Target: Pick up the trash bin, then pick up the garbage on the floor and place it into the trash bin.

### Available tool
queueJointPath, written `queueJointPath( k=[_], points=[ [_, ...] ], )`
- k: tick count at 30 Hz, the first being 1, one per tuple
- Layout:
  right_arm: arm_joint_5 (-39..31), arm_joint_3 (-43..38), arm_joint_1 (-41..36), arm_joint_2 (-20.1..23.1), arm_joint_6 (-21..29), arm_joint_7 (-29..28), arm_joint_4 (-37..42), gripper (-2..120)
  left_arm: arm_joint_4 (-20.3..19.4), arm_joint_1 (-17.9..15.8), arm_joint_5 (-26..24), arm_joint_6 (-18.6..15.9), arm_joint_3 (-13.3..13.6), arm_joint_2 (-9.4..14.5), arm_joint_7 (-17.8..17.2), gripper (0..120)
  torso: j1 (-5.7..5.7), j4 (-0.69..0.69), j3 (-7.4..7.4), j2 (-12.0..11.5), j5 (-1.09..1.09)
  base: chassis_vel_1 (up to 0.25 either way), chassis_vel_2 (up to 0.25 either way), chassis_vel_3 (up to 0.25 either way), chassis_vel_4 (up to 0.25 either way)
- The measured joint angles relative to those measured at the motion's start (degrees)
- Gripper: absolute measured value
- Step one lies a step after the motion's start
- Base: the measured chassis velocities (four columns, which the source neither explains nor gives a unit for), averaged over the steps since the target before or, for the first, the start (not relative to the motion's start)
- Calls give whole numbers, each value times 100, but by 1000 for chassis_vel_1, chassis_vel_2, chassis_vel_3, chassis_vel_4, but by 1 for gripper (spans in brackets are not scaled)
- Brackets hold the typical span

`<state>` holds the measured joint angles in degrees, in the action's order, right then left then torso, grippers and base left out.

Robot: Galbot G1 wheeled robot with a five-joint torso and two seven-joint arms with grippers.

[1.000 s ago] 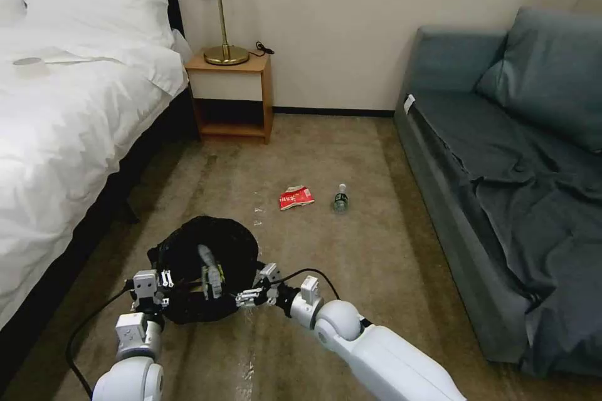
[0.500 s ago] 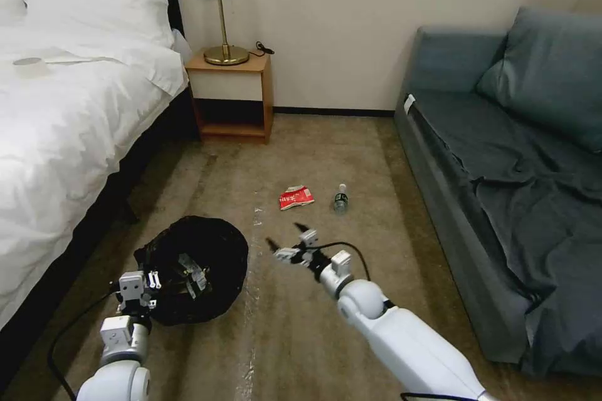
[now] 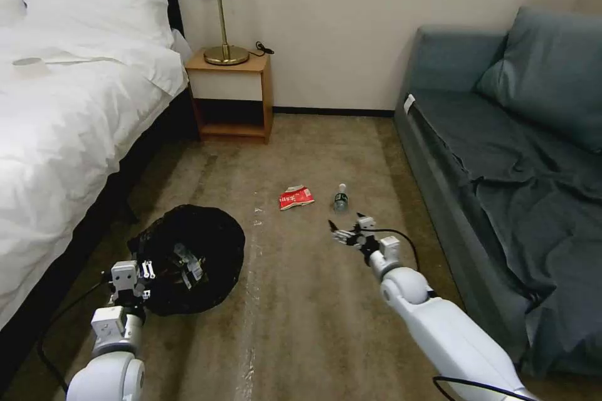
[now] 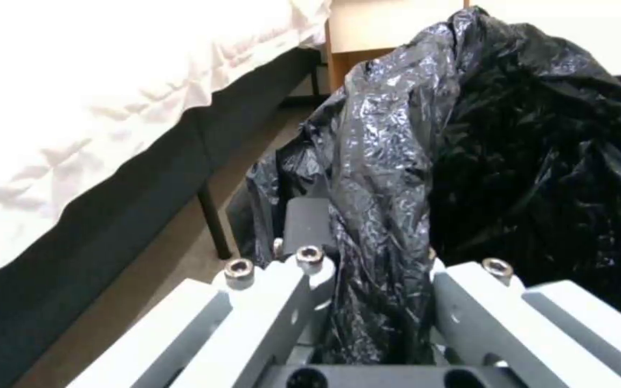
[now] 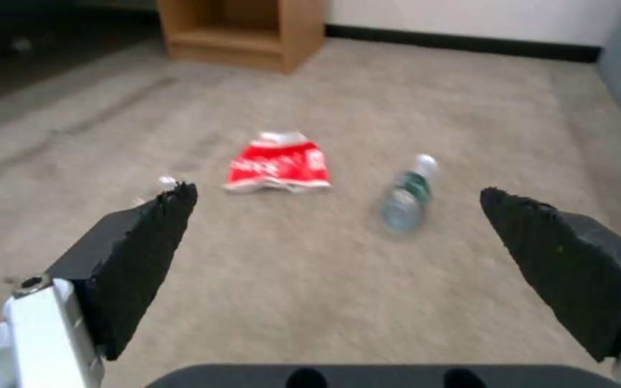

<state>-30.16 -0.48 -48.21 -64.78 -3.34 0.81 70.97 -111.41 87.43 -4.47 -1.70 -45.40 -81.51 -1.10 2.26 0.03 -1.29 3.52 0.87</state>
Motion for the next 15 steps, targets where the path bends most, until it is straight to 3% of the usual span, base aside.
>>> queueJointPath(
  k=[6,15],
  points=[
    [210,-410,-216,-14,-158,270,-384,100,-150,96,49,-1,-2,-23,-16,4,0,0,0,0,-1,0,0,0,0],
    [264,-680,-512,203,-229,374,-280,100,-302,237,165,26,7,-119,-5,4,0,-1,0,0,-1,0,0,0,0]
  ],
)
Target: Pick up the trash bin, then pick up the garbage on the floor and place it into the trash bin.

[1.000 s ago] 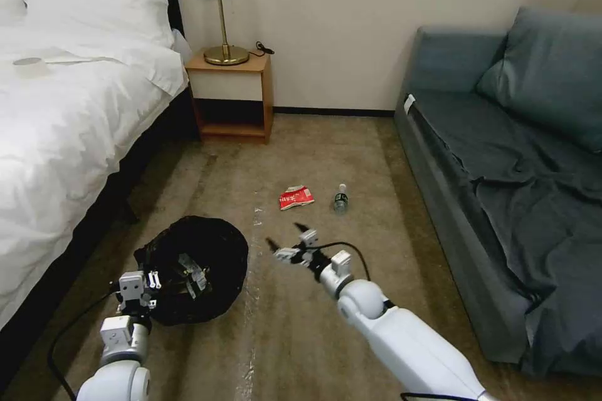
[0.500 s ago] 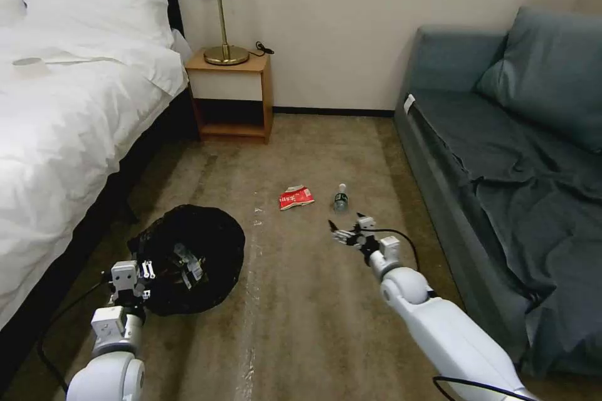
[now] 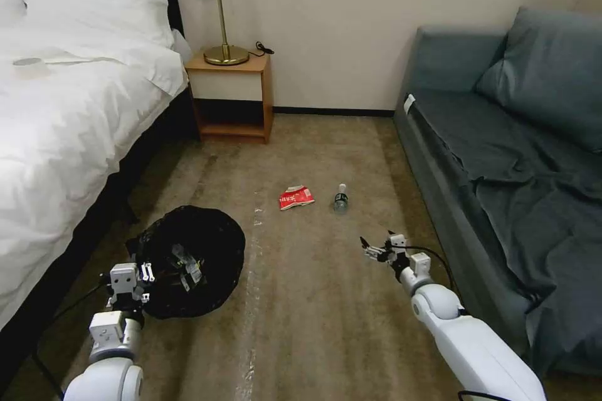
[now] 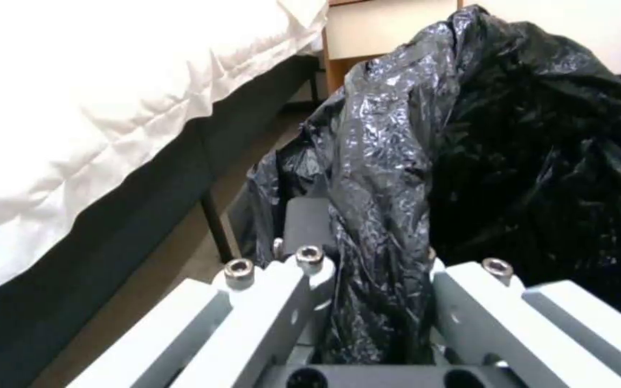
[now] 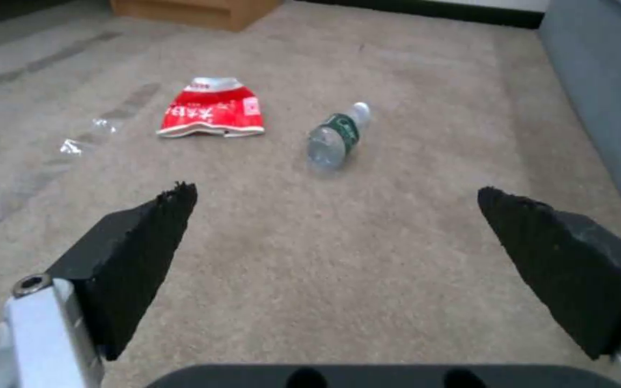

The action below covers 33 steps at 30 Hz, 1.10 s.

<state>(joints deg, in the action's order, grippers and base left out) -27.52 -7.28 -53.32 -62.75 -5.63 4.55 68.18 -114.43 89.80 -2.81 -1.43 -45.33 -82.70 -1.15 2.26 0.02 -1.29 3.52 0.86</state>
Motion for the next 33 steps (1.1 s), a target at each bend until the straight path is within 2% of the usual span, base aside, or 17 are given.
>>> queueJointPath(
  k=[7,15,33],
  points=[
    [1,-59,-119,80,-4,3,121,100,-53,33,53,43,6,-66,2,4,0,0,0,0,0,0,0,0,0],
    [18,-188,-338,179,-14,115,281,100,-63,33,217,128,151,-223,12,4,0,0,0,0,0,0,0,0,0],
    [73,-209,-374,59,-90,272,198,100,-6,58,222,214,42,-178,46,4,0,0,0,0,2,-3,2,3,-3]
  ],
)
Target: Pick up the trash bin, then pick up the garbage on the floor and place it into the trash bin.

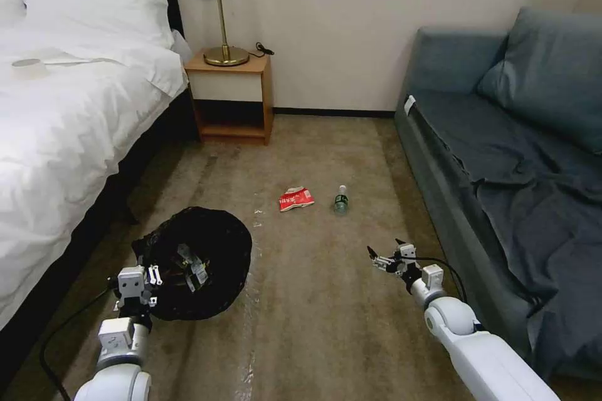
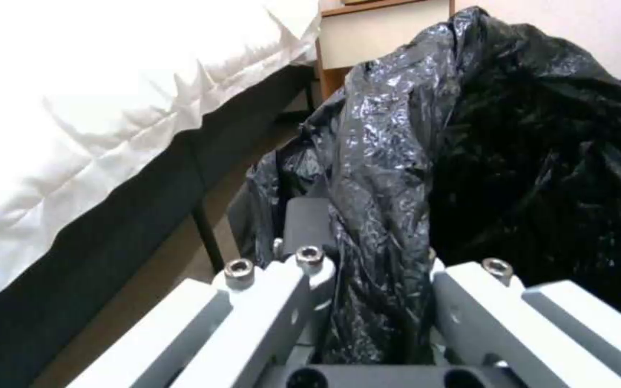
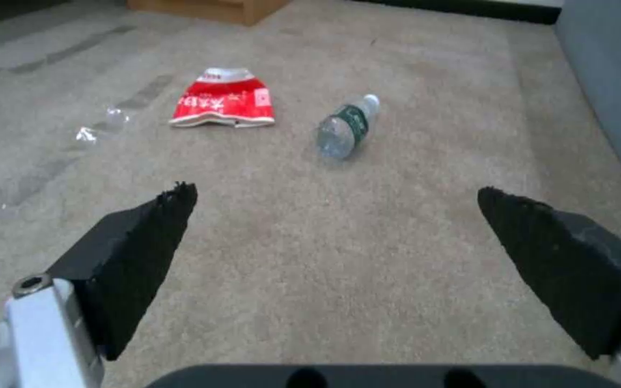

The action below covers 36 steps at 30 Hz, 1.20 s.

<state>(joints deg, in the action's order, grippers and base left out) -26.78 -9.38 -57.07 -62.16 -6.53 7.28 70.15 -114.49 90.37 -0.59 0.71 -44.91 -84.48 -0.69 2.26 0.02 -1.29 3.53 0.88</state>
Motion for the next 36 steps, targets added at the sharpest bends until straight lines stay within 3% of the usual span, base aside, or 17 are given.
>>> queueJointPath(
  k=[36],
  points=[
    [-22,354,495,-561,-24,96,-588,100,251,-181,-116,69,-102,144,48,4,0,-1,0,0,0,-30,30,31,-33]
  ],
)
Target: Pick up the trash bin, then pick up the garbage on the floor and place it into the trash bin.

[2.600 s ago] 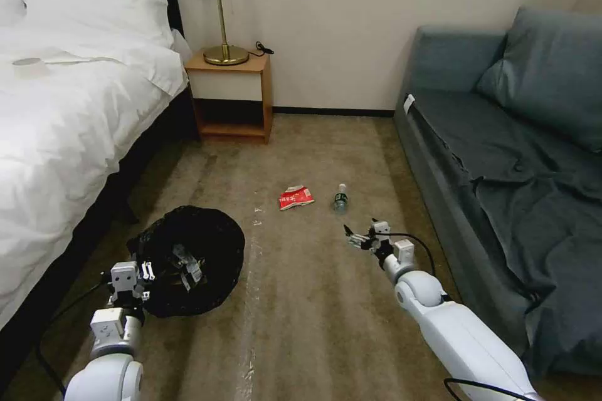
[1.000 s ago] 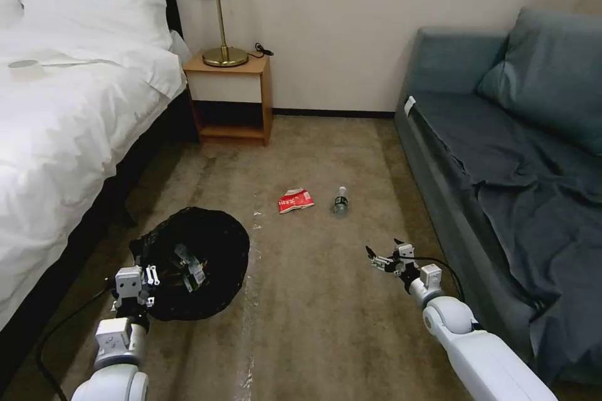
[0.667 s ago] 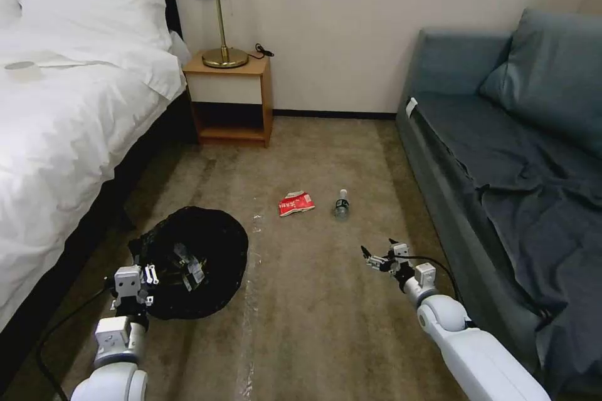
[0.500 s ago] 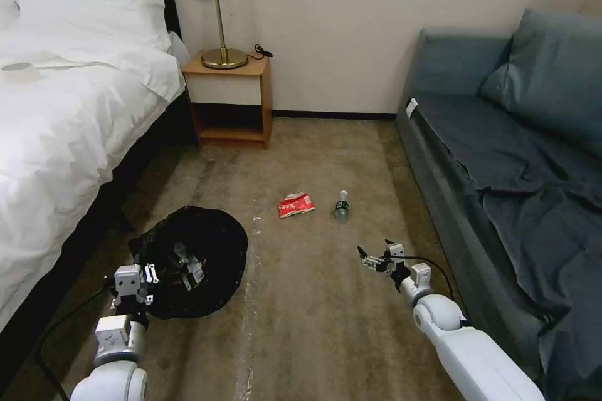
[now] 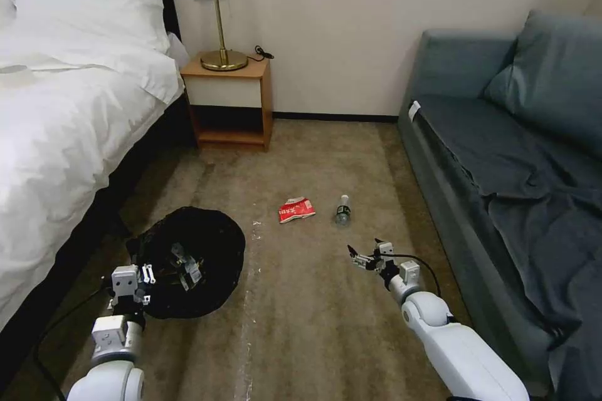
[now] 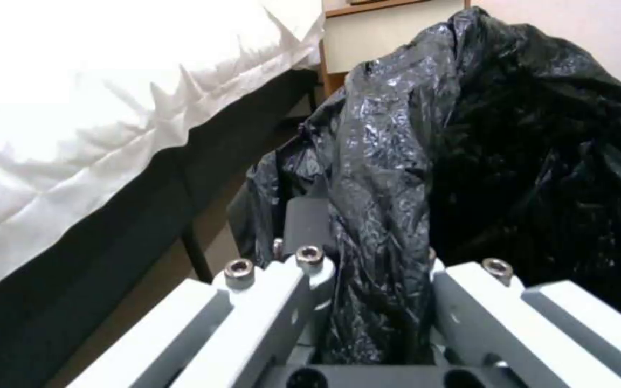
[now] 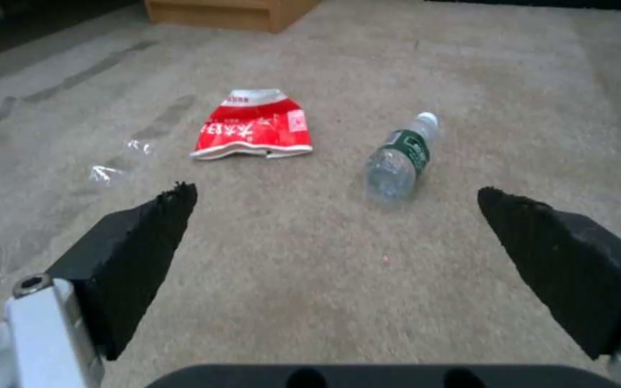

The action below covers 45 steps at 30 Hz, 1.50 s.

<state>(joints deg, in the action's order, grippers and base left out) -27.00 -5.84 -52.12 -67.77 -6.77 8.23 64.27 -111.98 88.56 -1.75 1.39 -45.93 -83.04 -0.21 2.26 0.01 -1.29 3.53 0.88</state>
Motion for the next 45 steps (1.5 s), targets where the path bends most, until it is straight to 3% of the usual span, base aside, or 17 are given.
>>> queueJointPath(
  k=[45],
  points=[
    [47,-8,4,-182,-140,278,-347,100,191,-2,84,151,43,-124,59,4,0,1,0,0,0,-72,80,80,-76]
  ],
)
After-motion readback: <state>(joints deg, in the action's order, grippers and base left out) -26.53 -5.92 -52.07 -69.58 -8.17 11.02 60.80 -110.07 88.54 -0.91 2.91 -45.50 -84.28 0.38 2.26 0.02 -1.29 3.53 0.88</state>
